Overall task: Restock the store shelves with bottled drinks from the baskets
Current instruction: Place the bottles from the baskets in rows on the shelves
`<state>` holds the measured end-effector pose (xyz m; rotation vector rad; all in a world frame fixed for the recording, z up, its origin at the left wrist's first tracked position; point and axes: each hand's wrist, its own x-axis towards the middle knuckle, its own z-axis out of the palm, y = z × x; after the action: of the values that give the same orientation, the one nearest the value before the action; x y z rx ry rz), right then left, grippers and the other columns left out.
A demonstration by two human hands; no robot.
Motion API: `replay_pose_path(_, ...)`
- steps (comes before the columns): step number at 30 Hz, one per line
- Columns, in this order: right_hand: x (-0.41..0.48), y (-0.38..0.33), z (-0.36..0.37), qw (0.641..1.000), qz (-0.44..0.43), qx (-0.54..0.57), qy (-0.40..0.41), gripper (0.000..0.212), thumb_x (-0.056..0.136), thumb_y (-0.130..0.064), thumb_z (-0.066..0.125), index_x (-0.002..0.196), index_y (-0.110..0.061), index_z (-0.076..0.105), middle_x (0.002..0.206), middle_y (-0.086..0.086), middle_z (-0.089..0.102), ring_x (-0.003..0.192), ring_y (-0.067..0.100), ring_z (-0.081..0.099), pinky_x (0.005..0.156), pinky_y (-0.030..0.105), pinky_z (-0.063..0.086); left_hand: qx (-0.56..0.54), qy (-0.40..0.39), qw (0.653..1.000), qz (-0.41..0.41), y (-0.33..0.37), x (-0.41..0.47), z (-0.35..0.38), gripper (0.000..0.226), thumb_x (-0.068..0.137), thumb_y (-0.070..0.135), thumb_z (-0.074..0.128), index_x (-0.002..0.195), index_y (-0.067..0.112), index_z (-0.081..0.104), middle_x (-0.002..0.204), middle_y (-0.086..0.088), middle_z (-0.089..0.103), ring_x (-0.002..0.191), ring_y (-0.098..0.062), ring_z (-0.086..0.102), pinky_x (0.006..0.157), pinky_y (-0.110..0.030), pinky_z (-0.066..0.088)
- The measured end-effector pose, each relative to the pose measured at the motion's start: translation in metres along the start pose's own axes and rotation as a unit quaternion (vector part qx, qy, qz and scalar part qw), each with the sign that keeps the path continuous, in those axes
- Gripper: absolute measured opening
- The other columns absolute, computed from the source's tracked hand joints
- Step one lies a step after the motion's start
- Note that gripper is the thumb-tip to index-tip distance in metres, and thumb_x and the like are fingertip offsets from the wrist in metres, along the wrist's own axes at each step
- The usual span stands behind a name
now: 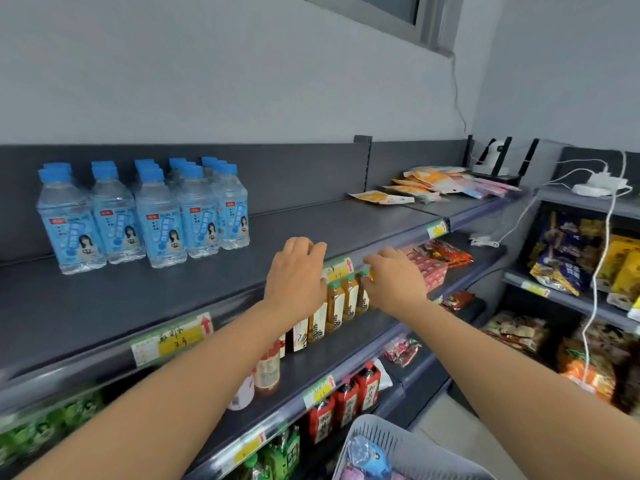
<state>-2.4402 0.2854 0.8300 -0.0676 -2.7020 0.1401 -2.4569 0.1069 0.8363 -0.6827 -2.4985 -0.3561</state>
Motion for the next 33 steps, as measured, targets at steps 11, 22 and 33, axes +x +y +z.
replay_pose_path(11, -0.102, 0.113, 0.060, 0.986, 0.115, -0.033, -0.115, 0.039, 0.093, -0.028, 0.055, 0.130, -0.018, 0.056, 0.122, 0.007, 0.055, 0.120, 0.028, 0.045, 0.088, 0.037, 0.045, -0.038, -0.108, 0.990, 0.086, 0.092, -0.041, 0.115, 0.051, 0.087, 0.023, 0.060, 0.134, 0.012, 0.045, 0.124, -0.007, 0.048, 0.119, -0.026, 0.041, 0.095, -0.037, 0.042)
replay_pose_path(22, -0.201, 0.183, 0.177, 0.938, 0.214, 0.005, -0.273, 0.042, 0.092, -0.032, 0.056, 0.133, -0.021, 0.054, 0.132, 0.006, 0.051, 0.125, 0.027, 0.045, 0.097, 0.038, 0.046, -0.046, -0.301, 0.951, 0.049, 0.123, -0.119, 0.271, 0.043, 0.083, 0.029, 0.063, 0.122, 0.015, 0.050, 0.120, -0.007, 0.051, 0.115, -0.027, 0.046, 0.096, -0.036, 0.042)
replay_pose_path(33, -0.284, 0.240, 0.304, 0.879, 0.277, 0.037, -0.387, 0.040, 0.093, -0.031, 0.052, 0.131, -0.021, 0.057, 0.131, 0.006, 0.054, 0.124, 0.028, 0.047, 0.099, 0.037, 0.045, -0.051, -0.440, 0.896, 0.038, 0.158, -0.201, 0.417, 0.050, 0.091, 0.022, 0.054, 0.138, 0.013, 0.041, 0.132, -0.009, 0.045, 0.126, -0.027, 0.039, 0.100, -0.037, 0.039)
